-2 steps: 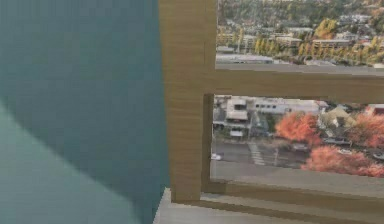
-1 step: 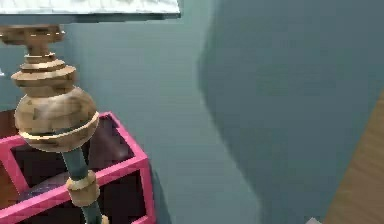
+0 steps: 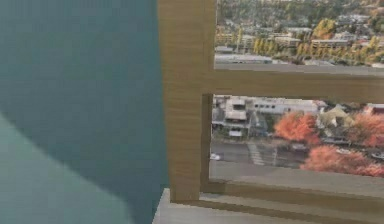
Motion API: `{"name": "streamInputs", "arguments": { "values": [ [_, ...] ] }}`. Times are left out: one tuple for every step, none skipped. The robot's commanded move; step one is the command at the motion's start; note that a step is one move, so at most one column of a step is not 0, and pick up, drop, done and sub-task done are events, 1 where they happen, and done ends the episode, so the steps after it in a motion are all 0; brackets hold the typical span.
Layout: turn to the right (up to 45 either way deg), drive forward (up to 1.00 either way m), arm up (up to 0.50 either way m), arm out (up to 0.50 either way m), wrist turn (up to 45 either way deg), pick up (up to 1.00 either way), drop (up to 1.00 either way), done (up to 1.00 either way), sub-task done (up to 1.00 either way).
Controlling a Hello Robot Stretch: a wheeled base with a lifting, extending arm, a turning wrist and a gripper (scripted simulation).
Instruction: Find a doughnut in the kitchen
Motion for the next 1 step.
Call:
{"name": "streamInputs", "arguments": {
  "values": [
    [45.0,0.00,0.00,0.00,0.0,0.00,0.00,0.00,0.00]
  ]
}}
